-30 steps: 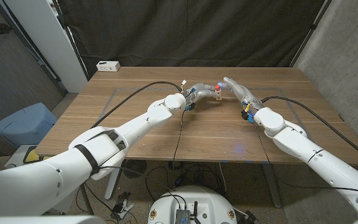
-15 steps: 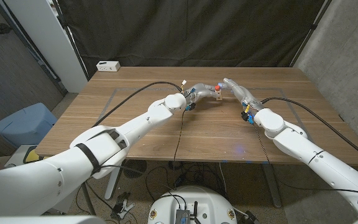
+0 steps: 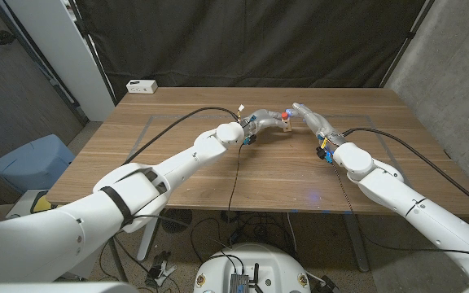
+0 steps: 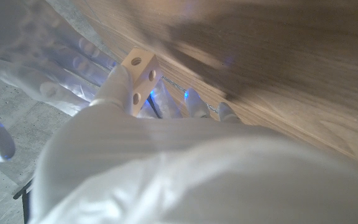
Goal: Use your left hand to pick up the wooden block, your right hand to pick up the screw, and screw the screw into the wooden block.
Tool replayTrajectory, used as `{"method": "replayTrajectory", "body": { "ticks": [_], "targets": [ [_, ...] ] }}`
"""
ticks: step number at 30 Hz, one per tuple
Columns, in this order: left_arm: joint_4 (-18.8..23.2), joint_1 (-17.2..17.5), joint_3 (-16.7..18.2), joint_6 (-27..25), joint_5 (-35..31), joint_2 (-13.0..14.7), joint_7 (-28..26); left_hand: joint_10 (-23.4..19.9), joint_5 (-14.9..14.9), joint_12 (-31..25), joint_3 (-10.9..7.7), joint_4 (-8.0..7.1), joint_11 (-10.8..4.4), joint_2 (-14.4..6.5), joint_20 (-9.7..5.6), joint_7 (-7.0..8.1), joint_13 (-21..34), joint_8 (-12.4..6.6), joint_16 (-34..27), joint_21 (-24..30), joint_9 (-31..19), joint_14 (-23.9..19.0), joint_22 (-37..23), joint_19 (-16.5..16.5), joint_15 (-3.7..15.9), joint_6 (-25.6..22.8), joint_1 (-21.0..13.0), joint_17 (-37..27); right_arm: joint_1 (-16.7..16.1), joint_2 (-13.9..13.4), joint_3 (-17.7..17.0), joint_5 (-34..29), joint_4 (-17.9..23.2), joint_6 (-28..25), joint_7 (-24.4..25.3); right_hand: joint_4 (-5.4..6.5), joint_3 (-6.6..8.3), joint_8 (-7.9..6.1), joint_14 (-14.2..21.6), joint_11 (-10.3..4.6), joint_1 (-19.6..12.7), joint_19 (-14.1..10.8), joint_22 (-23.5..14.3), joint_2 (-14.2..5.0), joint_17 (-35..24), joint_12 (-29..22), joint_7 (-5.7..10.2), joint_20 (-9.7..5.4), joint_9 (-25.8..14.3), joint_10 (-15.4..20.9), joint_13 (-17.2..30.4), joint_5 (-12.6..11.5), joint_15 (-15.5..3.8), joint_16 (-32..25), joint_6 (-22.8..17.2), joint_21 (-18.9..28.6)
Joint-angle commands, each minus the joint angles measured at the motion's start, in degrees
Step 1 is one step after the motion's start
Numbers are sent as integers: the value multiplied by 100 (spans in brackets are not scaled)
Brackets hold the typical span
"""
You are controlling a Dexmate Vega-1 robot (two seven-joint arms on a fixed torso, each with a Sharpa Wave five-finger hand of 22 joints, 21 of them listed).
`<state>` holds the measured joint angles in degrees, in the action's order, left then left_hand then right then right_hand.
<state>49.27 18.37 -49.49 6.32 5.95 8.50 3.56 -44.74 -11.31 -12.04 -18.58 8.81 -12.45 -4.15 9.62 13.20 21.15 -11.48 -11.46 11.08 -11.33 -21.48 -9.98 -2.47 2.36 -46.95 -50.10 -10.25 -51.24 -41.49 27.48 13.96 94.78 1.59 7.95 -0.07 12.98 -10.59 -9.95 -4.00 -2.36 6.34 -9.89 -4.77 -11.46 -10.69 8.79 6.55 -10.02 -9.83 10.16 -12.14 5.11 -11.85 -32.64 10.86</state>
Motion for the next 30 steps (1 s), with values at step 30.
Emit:
{"method": "replayTrajectory", "body": {
  "ticks": [30],
  "targets": [
    [-416,-160,-14,180,50,-169,92,-34,-36,-22,-14,-17,12,-5,23,-172,26,-26,-3,20,-19,-32,-23,-4,240,-242,39,-12,-92,-82,53,-99,236,-120,-32,52,23,-32,-827,-44,27,-34,-1,-37,-4,-32,-21,-8,-24,-174,14,-52,-39,-13,-64,26]
  ]
}}
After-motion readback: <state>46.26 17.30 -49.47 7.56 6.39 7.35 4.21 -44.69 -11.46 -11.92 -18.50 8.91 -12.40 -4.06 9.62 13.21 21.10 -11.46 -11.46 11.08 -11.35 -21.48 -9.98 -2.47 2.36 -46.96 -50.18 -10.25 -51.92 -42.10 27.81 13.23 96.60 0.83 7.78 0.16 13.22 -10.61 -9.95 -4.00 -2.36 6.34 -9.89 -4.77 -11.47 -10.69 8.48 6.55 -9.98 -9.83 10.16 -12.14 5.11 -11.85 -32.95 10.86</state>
